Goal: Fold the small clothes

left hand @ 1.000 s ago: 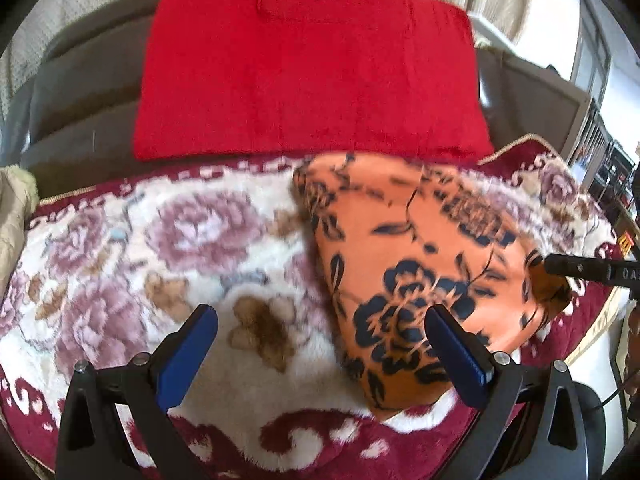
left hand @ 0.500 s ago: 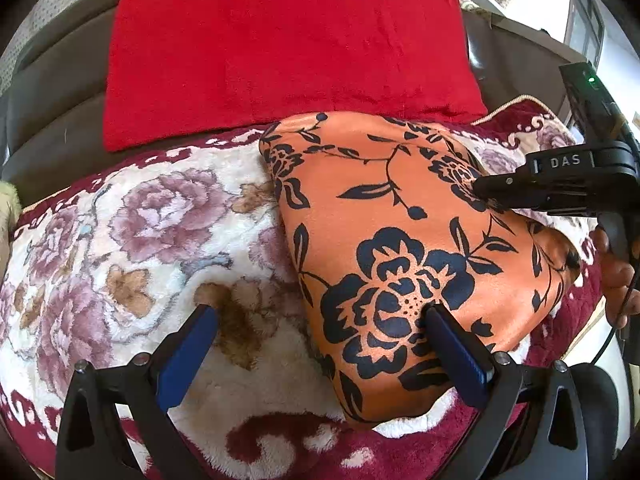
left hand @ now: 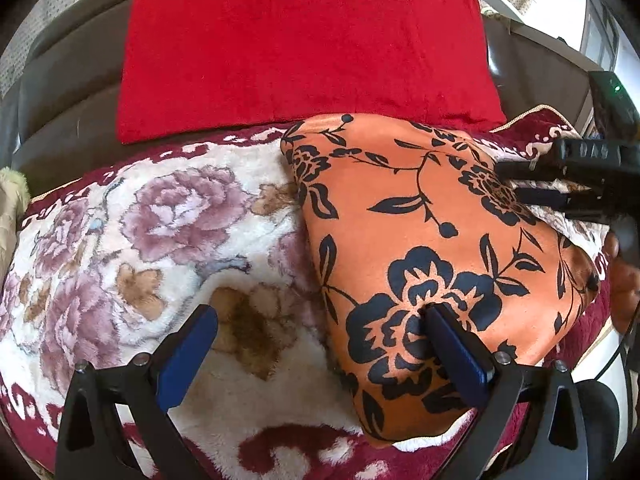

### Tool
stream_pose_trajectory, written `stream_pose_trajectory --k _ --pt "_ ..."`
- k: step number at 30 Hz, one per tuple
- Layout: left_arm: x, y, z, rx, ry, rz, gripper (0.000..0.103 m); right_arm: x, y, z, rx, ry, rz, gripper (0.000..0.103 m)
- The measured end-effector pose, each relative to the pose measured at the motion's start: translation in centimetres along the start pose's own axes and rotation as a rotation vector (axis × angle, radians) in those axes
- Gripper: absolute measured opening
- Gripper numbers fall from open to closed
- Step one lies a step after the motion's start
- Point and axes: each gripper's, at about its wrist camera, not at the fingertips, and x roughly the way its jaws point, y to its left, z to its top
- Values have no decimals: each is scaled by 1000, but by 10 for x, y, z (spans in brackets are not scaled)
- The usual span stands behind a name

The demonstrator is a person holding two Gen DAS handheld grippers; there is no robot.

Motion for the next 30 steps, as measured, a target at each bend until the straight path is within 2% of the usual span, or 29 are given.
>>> stream_pose_trajectory --k 2,3,4,5,7,10,11,13,16,19,22,24,26,29,30 --pt "-4 2 2 -14 -16 -7 103 -10 -7 7 45 -42 29 55" --pt "-8 5 3 -24 -36 -9 103 -14 -12 12 71 -58 32 59" --pt "-10 8 5 -39 -51 -9 103 -15 -16 16 90 -63 36 63" --pt "-11 11 6 -55 -58 -17 103 -15 -23 20 117 -68 41 72" --pt "-7 20 10 -108 -41 -89 103 -12 -37 27 171 -60 44 74" --pt "8 32 13 -206 42 -265 103 3 -49 34 201 -10 55 75" --pt "16 35 13 -242 84 -336 103 8 -55 34 210 12 67 74" --pt "28 36 11 -291 144 -423 103 21 -68 34 244 48 133 75" --pt "39 29 10 -289 190 -482 103 37 -84 32 299 79 217 75" --pt "41 14 8 -249 200 -517 103 49 -84 27 329 109 318 76" --pt "36 0 8 -199 167 -502 99 53 -68 27 261 112 317 73" --pt "33 -9 8 -168 149 -473 97 47 -51 29 170 100 265 47" --pt "33 -13 9 -161 138 -457 96 35 -37 31 95 67 223 35" --pt "35 -30 9 -94 132 -376 97 18 -25 31 18 -1 179 32" --pt "35 -35 9 -73 128 -354 97 21 -24 29 -2 3 150 32"
